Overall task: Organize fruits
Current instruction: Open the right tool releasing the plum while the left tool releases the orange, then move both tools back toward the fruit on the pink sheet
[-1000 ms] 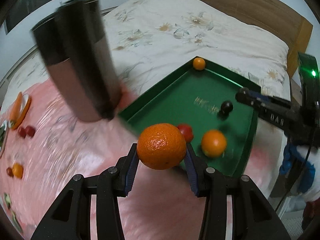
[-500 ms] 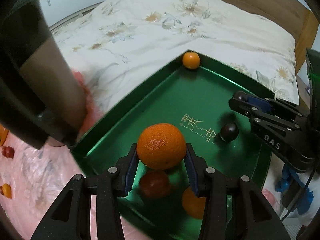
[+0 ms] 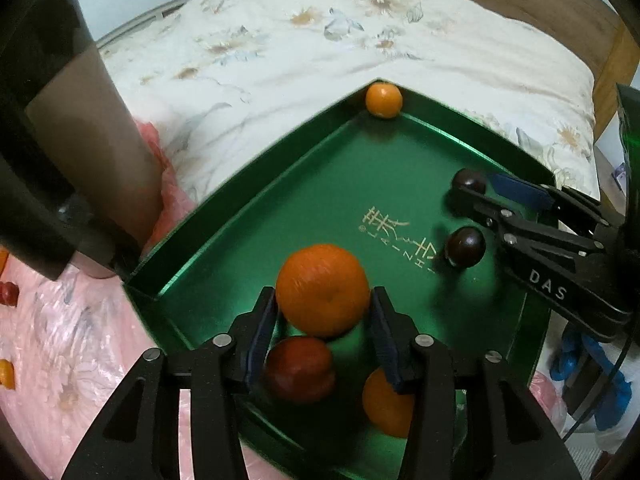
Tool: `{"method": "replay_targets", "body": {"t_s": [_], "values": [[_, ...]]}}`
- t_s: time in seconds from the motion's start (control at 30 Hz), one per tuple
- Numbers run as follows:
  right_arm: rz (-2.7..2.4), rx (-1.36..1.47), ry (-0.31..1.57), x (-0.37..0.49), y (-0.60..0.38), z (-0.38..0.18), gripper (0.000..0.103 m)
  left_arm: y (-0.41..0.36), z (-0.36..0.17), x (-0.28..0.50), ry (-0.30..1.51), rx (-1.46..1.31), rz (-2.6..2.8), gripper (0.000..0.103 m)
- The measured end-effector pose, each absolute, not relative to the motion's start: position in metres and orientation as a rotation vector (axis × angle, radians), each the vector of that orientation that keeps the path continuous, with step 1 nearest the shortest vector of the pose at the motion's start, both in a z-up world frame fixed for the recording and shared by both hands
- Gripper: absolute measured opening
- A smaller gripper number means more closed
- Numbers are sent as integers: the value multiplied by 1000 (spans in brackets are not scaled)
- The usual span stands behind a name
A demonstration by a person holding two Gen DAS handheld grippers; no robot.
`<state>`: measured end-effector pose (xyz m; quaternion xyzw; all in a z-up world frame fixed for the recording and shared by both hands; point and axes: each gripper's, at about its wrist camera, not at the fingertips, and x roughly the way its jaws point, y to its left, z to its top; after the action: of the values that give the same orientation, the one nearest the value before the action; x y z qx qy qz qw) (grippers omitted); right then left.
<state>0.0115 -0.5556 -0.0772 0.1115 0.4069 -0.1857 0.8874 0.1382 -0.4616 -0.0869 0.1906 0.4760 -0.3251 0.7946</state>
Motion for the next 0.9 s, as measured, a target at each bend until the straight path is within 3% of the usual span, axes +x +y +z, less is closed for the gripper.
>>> {"method": "replay_targets", "body": {"t_s": [0.07, 0.23, 0.33, 0.9], "values": [[-398, 230, 836, 8, -555, -73, 62, -457, -79, 137, 1008, 394, -701, 49], [-409, 253, 804, -4, -550, -60, 67, -441, -58, 125, 963, 384, -705, 50], [-413, 264, 779, -15, -542, -51, 78, -426, -47, 115, 925, 384, -706, 50], [-312, 259, 714, -75, -436, -9, 90, -304, 7, 48, 826, 315, -622, 62]]}}
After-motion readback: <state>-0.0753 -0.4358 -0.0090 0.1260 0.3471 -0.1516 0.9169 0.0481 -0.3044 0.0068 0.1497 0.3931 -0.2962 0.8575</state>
